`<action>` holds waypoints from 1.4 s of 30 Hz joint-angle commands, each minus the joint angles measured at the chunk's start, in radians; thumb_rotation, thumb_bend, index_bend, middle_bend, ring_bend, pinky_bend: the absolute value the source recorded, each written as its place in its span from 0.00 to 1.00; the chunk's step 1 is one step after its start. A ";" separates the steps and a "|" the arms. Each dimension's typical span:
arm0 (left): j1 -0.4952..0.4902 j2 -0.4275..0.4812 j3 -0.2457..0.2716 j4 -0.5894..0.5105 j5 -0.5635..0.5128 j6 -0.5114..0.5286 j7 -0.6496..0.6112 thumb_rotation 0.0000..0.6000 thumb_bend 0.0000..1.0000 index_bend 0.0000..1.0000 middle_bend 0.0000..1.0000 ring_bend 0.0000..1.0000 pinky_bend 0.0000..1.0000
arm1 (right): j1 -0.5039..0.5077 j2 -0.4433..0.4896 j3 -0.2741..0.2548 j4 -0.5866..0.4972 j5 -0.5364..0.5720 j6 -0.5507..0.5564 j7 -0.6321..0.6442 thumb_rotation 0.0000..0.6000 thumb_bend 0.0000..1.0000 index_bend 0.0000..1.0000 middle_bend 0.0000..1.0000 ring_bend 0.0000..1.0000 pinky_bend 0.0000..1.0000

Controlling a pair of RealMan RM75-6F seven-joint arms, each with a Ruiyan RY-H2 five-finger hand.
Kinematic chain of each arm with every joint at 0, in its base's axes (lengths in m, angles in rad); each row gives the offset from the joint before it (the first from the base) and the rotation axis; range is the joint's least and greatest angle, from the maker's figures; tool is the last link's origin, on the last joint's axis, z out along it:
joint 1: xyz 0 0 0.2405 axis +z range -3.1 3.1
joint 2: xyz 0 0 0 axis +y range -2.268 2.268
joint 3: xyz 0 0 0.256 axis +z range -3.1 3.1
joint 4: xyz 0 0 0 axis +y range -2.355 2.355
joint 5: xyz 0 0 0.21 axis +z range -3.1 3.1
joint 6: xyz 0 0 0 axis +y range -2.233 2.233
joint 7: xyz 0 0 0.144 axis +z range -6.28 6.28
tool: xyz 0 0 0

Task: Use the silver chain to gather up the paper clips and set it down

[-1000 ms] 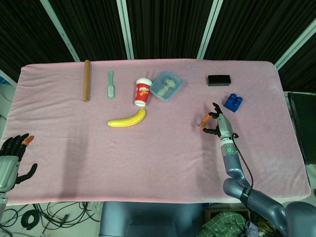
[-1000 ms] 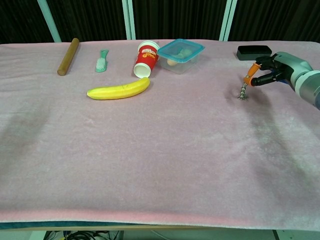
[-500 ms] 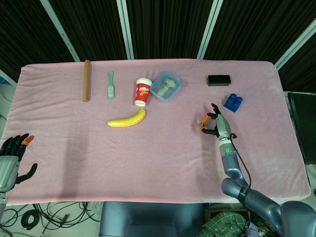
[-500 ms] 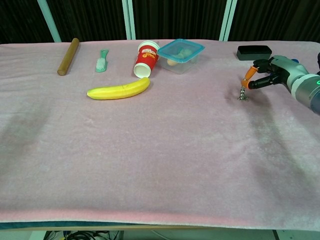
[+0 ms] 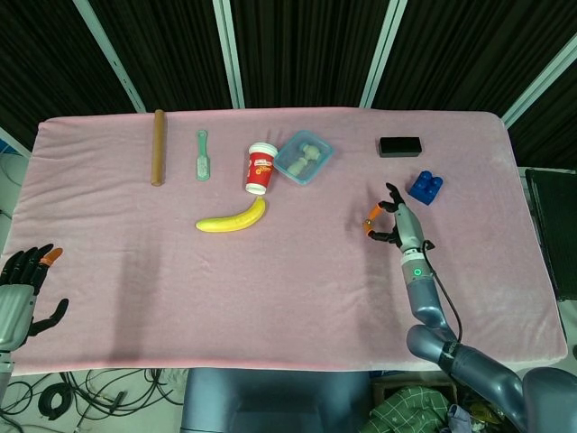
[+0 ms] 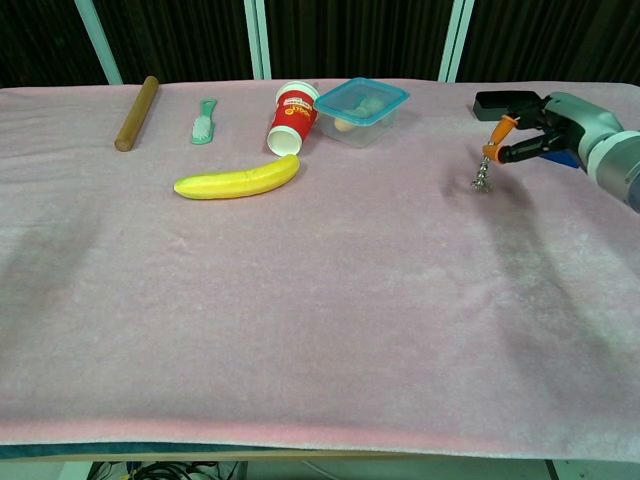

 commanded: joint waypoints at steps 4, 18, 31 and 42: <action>0.000 0.000 0.000 0.000 0.000 -0.001 0.000 1.00 0.36 0.12 0.05 0.00 0.00 | -0.008 0.029 -0.005 -0.040 0.004 0.008 -0.032 1.00 0.38 0.70 0.00 0.06 0.21; -0.001 0.002 0.003 0.001 0.005 -0.002 -0.004 1.00 0.36 0.12 0.05 0.00 0.00 | -0.070 0.226 -0.124 -0.251 -0.041 0.089 -0.349 1.00 0.38 0.72 0.00 0.06 0.21; 0.000 0.003 0.005 0.003 0.012 0.002 -0.010 1.00 0.36 0.12 0.05 0.00 0.00 | -0.059 0.241 -0.248 -0.367 -0.029 0.192 -0.802 1.00 0.39 0.72 0.00 0.06 0.21; -0.001 0.004 0.005 0.004 0.013 0.001 -0.015 1.00 0.36 0.12 0.05 0.00 0.00 | -0.020 0.123 -0.297 -0.345 0.021 0.202 -1.022 1.00 0.39 0.72 0.00 0.06 0.21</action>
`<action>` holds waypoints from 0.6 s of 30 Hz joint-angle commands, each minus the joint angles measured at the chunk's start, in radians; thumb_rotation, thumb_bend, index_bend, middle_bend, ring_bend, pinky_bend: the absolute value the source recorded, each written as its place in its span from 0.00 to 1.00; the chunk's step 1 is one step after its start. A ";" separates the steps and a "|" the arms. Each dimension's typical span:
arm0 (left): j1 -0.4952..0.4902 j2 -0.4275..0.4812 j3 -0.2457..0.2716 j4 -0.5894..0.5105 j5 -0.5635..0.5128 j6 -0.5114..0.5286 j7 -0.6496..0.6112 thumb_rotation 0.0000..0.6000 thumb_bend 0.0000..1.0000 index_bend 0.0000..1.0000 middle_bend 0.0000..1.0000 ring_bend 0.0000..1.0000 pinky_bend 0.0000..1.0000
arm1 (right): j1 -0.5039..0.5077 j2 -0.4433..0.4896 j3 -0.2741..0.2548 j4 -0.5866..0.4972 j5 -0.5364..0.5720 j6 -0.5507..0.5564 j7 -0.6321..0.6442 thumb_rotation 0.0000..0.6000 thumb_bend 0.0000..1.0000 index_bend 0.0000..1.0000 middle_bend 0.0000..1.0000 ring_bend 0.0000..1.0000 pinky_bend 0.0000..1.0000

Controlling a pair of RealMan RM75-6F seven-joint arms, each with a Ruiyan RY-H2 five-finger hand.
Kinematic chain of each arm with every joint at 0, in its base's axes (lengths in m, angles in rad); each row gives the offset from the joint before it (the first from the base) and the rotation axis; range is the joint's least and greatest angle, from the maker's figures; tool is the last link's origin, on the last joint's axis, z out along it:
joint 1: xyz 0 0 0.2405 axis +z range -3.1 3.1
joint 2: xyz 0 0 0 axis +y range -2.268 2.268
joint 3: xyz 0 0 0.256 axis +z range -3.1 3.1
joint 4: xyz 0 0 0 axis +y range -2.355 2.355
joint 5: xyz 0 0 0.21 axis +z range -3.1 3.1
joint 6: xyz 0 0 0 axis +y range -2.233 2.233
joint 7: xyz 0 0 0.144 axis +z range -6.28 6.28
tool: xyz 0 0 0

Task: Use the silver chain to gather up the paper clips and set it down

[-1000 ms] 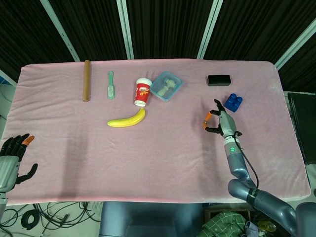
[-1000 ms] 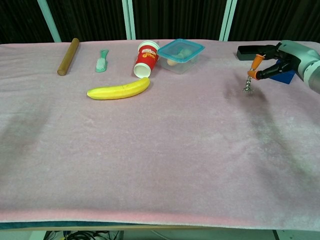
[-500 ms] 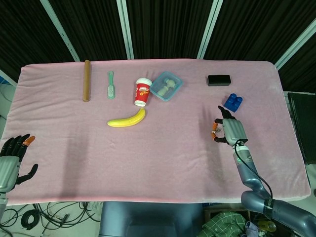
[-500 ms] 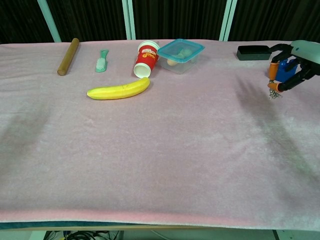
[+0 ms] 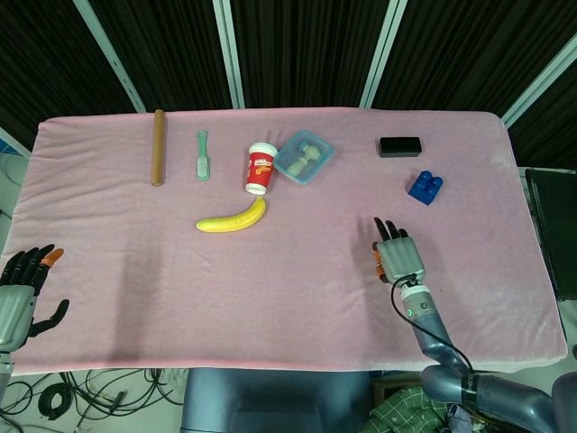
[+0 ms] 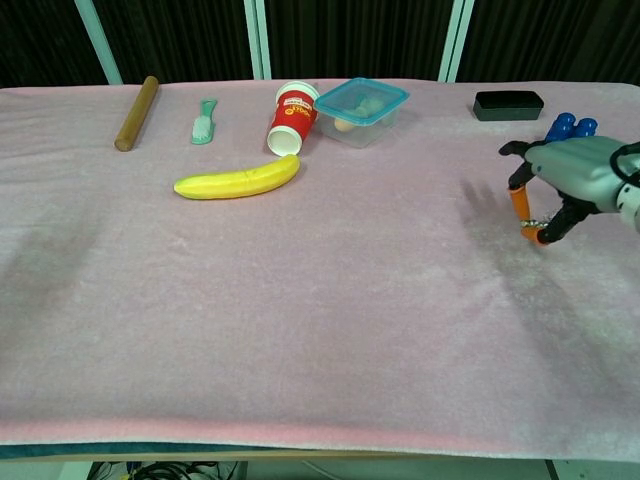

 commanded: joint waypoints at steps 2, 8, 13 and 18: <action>0.000 0.000 0.000 0.000 0.000 0.000 0.000 1.00 0.36 0.12 0.05 0.00 0.00 | 0.020 -0.052 -0.025 0.028 -0.004 0.020 -0.067 1.00 0.39 0.72 0.00 0.06 0.21; 0.000 0.000 0.000 0.000 0.000 0.000 -0.001 1.00 0.36 0.12 0.05 0.00 0.00 | 0.030 -0.101 -0.042 0.072 -0.040 0.048 -0.117 1.00 0.38 0.71 0.00 0.06 0.21; -0.001 0.000 0.000 0.001 -0.001 -0.002 -0.001 1.00 0.36 0.12 0.05 0.00 0.00 | 0.028 -0.099 -0.046 0.056 -0.026 0.049 -0.158 1.00 0.34 0.41 0.00 0.06 0.21; -0.001 0.000 0.000 -0.001 -0.002 -0.002 0.001 1.00 0.36 0.12 0.05 0.00 0.00 | 0.028 -0.076 -0.046 -0.011 0.023 0.050 -0.233 1.00 0.28 0.11 0.00 0.06 0.21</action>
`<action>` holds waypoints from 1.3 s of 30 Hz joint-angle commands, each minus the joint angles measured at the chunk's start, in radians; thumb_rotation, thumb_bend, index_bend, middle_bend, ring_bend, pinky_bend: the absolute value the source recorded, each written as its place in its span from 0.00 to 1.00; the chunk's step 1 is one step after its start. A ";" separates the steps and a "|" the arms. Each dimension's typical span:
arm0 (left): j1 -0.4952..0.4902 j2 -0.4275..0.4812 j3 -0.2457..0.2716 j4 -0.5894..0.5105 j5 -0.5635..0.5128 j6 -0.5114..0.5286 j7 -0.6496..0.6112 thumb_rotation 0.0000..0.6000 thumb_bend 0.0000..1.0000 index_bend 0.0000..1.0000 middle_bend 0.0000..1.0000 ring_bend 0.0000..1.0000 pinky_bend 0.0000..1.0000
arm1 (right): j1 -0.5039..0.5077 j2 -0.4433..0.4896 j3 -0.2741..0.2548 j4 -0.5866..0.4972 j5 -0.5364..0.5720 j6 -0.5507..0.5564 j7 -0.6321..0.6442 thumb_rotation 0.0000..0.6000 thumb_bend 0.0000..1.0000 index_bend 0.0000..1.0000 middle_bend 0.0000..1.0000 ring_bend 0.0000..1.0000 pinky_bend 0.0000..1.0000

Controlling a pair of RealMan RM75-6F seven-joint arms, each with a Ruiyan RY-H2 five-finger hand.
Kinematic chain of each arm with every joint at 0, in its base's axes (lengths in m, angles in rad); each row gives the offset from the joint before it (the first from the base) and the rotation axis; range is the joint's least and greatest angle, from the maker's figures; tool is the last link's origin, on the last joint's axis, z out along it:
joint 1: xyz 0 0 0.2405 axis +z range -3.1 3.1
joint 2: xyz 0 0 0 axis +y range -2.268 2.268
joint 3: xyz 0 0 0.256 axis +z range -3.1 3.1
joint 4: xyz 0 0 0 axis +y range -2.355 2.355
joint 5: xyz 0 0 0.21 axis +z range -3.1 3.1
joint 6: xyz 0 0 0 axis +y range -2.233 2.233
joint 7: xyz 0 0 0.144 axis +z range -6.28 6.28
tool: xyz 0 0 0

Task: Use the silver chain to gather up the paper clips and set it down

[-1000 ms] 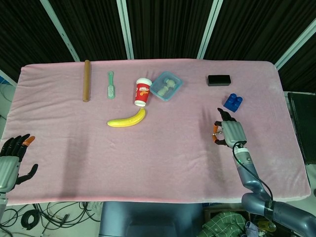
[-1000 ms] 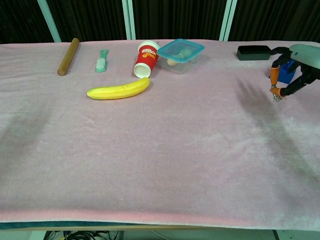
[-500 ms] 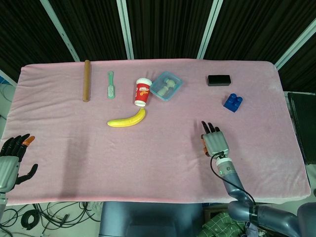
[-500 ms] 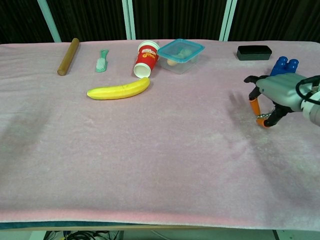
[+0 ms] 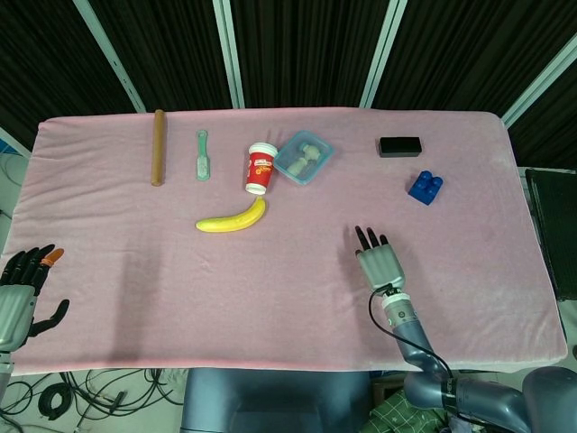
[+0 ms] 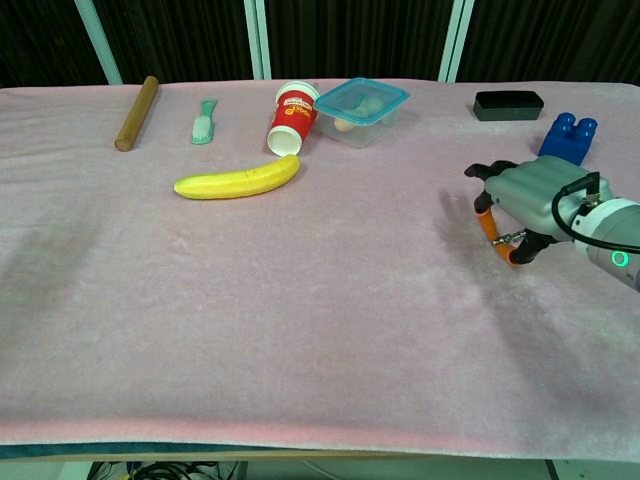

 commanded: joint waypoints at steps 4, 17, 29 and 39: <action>0.001 0.000 0.000 -0.001 -0.001 0.001 0.002 1.00 0.36 0.12 0.05 0.00 0.00 | 0.003 0.036 0.003 -0.087 0.051 0.032 -0.105 1.00 0.26 0.02 0.00 0.06 0.20; 0.001 -0.001 0.000 0.000 0.001 0.004 0.004 1.00 0.36 0.12 0.05 0.00 0.00 | -0.095 0.302 0.073 -0.418 0.030 0.199 0.008 1.00 0.23 0.00 0.00 0.06 0.20; 0.001 -0.004 0.003 0.000 0.019 0.014 0.012 1.00 0.36 0.12 0.05 0.00 0.00 | -0.408 0.531 -0.083 -0.553 -0.318 0.406 0.520 1.00 0.17 0.00 0.00 0.06 0.20; 0.004 -0.001 0.012 0.007 0.051 0.031 -0.010 1.00 0.36 0.12 0.05 0.00 0.00 | -0.535 0.342 -0.119 -0.206 -0.454 0.557 0.659 1.00 0.16 0.00 0.00 0.06 0.20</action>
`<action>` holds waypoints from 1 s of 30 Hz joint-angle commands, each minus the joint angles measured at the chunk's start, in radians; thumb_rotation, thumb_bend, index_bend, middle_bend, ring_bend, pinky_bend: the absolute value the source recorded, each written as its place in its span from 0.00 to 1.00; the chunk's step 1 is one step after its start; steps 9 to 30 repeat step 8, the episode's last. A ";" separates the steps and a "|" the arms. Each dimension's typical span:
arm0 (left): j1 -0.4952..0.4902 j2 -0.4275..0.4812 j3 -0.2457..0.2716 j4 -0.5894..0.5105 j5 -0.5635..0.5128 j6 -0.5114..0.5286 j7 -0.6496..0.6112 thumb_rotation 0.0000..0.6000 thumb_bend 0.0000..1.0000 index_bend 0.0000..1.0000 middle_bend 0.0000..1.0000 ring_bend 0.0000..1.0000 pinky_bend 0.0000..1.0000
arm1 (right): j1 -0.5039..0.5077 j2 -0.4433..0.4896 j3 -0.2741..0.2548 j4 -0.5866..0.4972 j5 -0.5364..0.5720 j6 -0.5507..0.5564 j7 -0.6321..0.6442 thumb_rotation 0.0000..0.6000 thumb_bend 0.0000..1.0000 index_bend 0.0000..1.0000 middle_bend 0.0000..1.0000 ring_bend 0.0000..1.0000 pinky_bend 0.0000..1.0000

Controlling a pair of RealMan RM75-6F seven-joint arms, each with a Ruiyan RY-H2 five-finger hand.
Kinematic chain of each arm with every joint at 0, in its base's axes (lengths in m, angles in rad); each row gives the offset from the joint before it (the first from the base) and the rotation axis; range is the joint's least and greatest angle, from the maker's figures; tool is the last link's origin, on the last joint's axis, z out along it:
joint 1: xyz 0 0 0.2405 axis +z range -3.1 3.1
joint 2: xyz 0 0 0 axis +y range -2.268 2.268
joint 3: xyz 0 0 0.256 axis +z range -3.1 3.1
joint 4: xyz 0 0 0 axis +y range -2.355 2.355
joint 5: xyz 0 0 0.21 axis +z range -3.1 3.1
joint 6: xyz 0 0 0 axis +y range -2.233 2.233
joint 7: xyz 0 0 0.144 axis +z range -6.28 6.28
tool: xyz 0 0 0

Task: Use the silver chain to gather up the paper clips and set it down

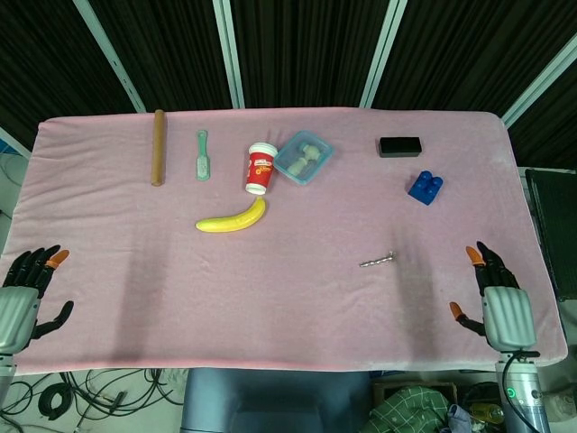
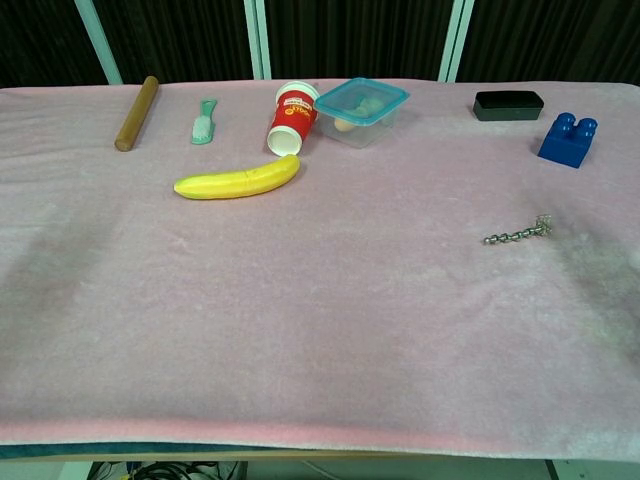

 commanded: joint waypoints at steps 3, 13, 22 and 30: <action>0.005 0.000 0.006 -0.007 0.011 0.011 0.014 1.00 0.36 0.12 0.05 0.00 0.00 | -0.057 -0.094 -0.021 0.187 -0.063 0.046 0.003 1.00 0.16 0.00 0.00 0.06 0.20; 0.015 0.000 0.017 -0.020 0.033 0.029 0.037 1.00 0.36 0.12 0.05 0.00 0.00 | -0.054 -0.102 -0.026 0.233 -0.069 0.006 -0.010 1.00 0.16 0.00 0.00 0.06 0.20; 0.015 0.000 0.017 -0.020 0.033 0.029 0.037 1.00 0.36 0.12 0.05 0.00 0.00 | -0.054 -0.102 -0.026 0.233 -0.069 0.006 -0.010 1.00 0.16 0.00 0.00 0.06 0.20; 0.015 0.000 0.017 -0.020 0.033 0.029 0.037 1.00 0.36 0.12 0.05 0.00 0.00 | -0.054 -0.102 -0.026 0.233 -0.069 0.006 -0.010 1.00 0.16 0.00 0.00 0.06 0.20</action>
